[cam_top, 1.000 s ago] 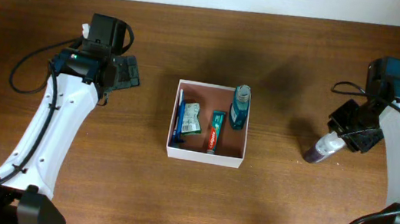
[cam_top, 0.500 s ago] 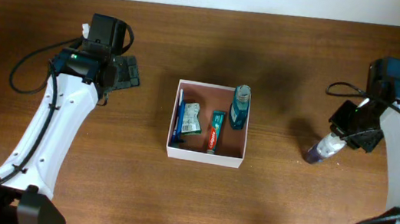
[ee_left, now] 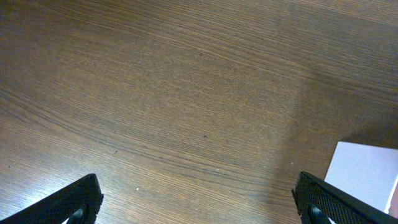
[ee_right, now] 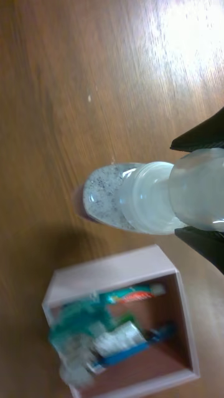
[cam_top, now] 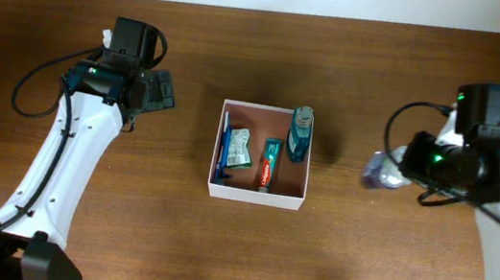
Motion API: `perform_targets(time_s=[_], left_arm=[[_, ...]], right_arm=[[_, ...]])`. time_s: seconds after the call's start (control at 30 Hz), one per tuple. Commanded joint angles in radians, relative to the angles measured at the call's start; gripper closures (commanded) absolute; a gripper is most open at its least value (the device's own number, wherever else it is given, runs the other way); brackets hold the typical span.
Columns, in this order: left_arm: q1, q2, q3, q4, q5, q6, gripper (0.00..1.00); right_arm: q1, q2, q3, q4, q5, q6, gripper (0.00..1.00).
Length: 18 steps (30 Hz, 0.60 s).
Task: Pack container
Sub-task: 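Carry the soap bottle with right gripper over the box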
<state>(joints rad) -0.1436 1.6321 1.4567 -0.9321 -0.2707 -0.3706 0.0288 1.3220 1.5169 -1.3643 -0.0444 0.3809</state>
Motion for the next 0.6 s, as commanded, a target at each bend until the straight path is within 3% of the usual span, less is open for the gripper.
perform_targets(time_s=[0.0, 0.33, 0.57], left_arm=[[0.002, -0.005, 0.008, -0.001, -0.014, 0.005, 0.01], [0.002, -0.005, 0.008, -0.001, -0.014, 0.005, 0.01], [0.002, -0.005, 0.008, -0.002, -0.014, 0.005, 0.00]], right_arm=[[0.101, -0.034, 0.097, -0.017, -0.013, -0.010, 0.82], [0.435, 0.037, 0.208, -0.087, 0.067, -0.044, 0.82], [0.561, 0.195, 0.227, -0.093, 0.188, -0.076, 0.82]])
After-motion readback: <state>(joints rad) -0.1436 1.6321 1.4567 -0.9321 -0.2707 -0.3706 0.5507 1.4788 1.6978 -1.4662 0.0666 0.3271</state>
